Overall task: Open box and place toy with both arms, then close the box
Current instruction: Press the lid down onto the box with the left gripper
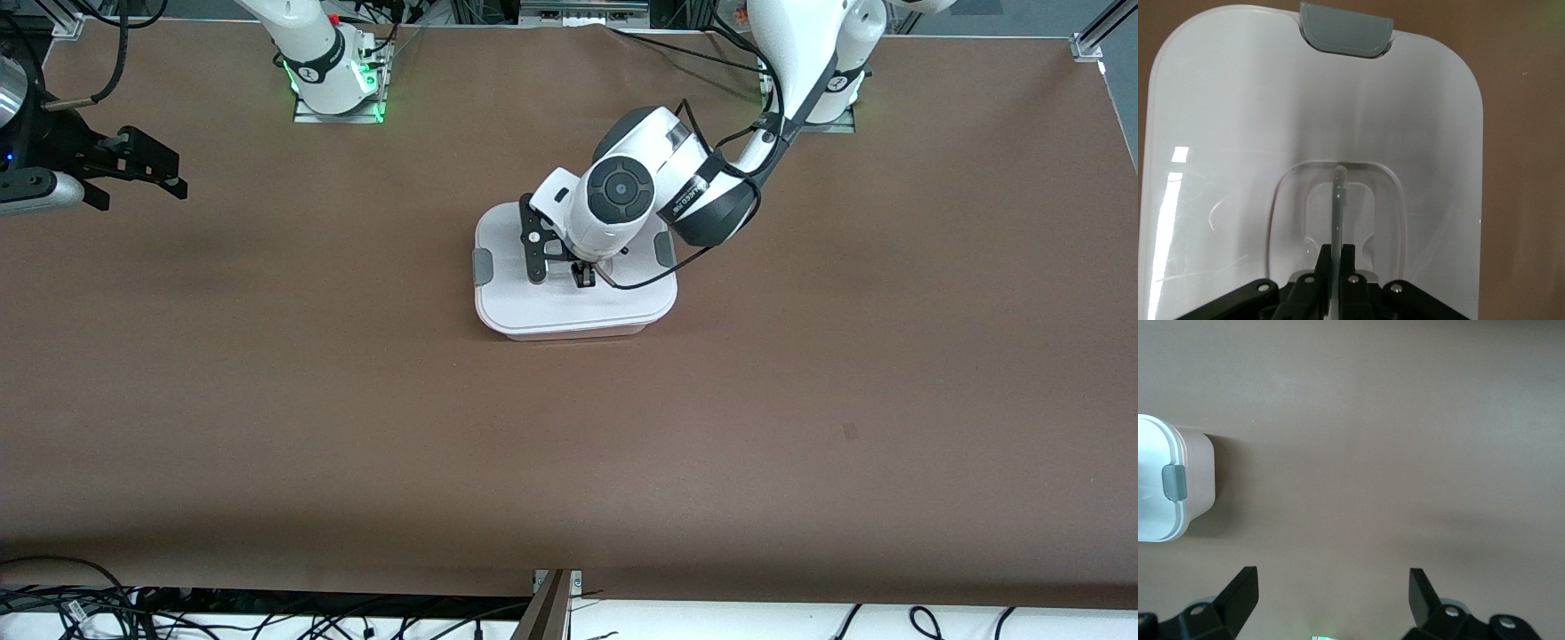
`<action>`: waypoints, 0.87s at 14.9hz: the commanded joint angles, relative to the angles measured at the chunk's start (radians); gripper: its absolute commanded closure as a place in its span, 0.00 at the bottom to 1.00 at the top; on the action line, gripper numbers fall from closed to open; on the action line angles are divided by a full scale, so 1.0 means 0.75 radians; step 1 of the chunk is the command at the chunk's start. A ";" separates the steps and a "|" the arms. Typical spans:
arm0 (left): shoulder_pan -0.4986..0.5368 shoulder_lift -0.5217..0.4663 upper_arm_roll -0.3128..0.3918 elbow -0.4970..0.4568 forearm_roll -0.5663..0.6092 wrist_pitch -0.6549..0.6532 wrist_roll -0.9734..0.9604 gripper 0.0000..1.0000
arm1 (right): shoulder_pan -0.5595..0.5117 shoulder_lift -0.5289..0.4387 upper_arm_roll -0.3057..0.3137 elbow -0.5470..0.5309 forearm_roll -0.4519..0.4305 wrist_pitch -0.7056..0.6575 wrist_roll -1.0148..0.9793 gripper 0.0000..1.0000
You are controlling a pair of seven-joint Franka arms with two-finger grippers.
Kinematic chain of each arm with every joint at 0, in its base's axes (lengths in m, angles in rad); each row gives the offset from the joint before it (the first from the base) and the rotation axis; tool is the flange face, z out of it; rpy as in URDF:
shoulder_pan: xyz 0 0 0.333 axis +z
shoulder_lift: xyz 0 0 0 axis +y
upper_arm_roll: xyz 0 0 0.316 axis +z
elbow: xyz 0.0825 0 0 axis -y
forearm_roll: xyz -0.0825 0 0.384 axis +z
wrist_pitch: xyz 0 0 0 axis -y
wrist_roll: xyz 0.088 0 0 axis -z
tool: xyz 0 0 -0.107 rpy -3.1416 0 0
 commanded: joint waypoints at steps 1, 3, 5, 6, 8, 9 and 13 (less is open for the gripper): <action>-0.024 0.006 0.010 -0.012 0.026 0.031 -0.024 1.00 | -0.027 0.001 0.016 0.005 -0.022 -0.005 0.018 0.00; -0.024 0.018 0.010 -0.008 0.035 0.060 -0.024 1.00 | -0.027 0.001 0.016 0.005 -0.044 0.005 0.024 0.00; -0.024 0.022 0.010 -0.012 0.039 0.064 -0.024 1.00 | -0.025 0.001 0.016 0.005 -0.065 0.007 0.028 0.00; -0.024 0.022 0.010 -0.012 0.039 0.064 -0.022 1.00 | -0.025 0.001 0.016 0.005 -0.071 0.007 0.030 0.00; -0.024 0.022 0.010 -0.012 0.055 0.064 -0.022 1.00 | -0.025 0.001 0.018 0.005 -0.071 0.009 0.030 0.00; -0.024 0.022 0.010 -0.014 0.055 0.064 -0.022 1.00 | -0.025 0.001 0.016 0.005 -0.073 0.009 0.030 0.00; -0.018 0.034 0.010 -0.016 0.086 0.064 -0.014 1.00 | -0.025 0.001 0.018 0.007 -0.079 0.007 0.018 0.00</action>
